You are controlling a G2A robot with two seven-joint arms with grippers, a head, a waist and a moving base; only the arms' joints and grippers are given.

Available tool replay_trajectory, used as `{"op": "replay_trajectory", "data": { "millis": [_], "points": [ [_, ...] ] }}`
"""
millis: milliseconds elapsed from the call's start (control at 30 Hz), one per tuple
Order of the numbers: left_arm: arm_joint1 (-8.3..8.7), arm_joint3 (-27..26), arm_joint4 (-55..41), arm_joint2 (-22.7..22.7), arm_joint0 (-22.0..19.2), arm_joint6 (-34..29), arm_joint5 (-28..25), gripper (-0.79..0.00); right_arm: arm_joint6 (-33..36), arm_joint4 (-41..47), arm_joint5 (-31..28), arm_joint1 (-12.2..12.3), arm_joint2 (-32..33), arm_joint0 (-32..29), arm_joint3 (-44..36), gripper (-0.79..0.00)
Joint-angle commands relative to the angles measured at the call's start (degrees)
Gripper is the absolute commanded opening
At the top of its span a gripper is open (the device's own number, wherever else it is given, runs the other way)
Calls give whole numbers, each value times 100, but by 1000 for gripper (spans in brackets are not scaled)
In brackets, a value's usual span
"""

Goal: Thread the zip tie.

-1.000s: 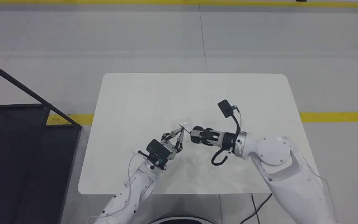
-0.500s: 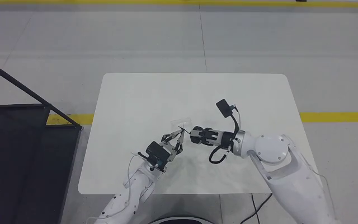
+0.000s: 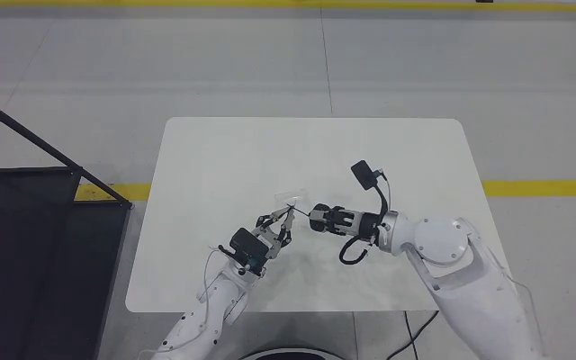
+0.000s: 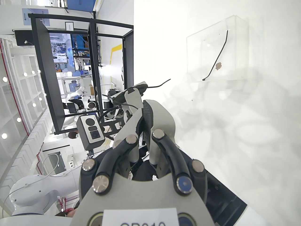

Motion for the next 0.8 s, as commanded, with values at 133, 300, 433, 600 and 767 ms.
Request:
{"op": "replay_trajectory", "data": {
  "millis": [133, 300, 433, 600, 767],
  "points": [
    [0, 0, 0, 0, 0, -1, -1, -785, 26, -10, -147, 13, 26, -48, -42, -25],
    [0, 0, 0, 0, 0, -1, -1, -785, -85, 224, -497, 24, 208, -177, -60, 0],
    [5, -131, -429, -27, 22, -126, -502, -785, -77, 507, -905, 53, 501, -331, -11, 0],
    [61, -309, -1556, -323, -24, -446, -1857, -785, 246, 835, -1525, 112, 911, -472, 147, 0],
    [100, -375, -2370, -519, -59, -968, -2635, -785, 423, 743, -1536, 170, 1159, -577, 191, 0]
  ]
}}
